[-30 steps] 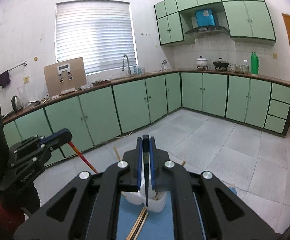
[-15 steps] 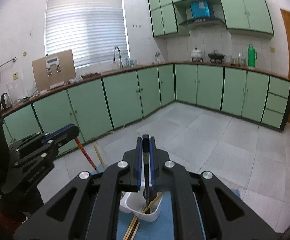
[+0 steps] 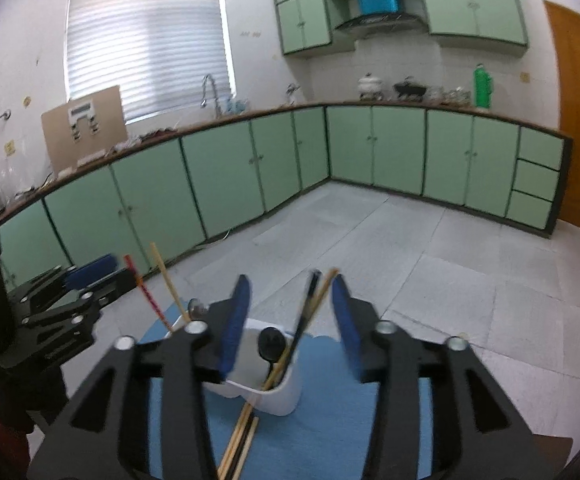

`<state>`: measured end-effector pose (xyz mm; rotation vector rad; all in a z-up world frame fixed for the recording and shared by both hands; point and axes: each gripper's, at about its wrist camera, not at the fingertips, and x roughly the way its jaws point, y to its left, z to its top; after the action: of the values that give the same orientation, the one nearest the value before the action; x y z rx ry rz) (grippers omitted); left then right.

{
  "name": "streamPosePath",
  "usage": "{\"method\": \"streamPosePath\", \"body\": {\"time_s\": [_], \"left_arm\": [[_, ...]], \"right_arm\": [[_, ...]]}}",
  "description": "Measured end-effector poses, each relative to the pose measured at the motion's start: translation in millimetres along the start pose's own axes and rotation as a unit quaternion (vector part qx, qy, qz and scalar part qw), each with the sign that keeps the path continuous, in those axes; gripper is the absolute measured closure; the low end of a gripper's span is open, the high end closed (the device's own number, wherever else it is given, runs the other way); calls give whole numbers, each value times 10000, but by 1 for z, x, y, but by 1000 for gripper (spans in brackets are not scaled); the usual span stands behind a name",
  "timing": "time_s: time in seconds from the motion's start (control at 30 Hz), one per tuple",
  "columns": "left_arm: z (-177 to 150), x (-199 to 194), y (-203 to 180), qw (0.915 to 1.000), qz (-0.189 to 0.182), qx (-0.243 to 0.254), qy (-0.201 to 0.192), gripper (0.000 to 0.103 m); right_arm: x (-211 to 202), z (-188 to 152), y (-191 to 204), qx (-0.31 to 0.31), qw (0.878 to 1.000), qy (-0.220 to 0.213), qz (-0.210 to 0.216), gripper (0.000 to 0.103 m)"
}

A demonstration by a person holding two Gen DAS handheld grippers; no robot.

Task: Organize utensils
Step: 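Withdraw both open tools from the holder back over the mat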

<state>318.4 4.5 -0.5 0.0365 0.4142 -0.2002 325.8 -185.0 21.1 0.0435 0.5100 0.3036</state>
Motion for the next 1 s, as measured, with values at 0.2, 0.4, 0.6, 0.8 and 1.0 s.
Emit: {"method": "streamPosePath", "body": {"time_s": [0.2,0.4,0.6,0.8,1.0], "left_arm": [[-33,-37,-6,9998,45,-123,119,29],[-84,-56,-16,9980,30,-265,566,21],[-136,-61,-22,9942,162,-264,1034,20],[-181,-61,-21,9857,175,-494,1603,20],[-208,-60,-22,9785,272,-388,2009,20]], "right_arm": [[-40,-34,-10,163,9991,-279,-281,15],[-60,-95,-8,274,9984,25,-487,7],[-60,-150,2,209,9964,489,-655,7],[-59,-196,13,448,9935,831,-640,7],[-59,-235,31,428,9903,1215,-519,7]]}}
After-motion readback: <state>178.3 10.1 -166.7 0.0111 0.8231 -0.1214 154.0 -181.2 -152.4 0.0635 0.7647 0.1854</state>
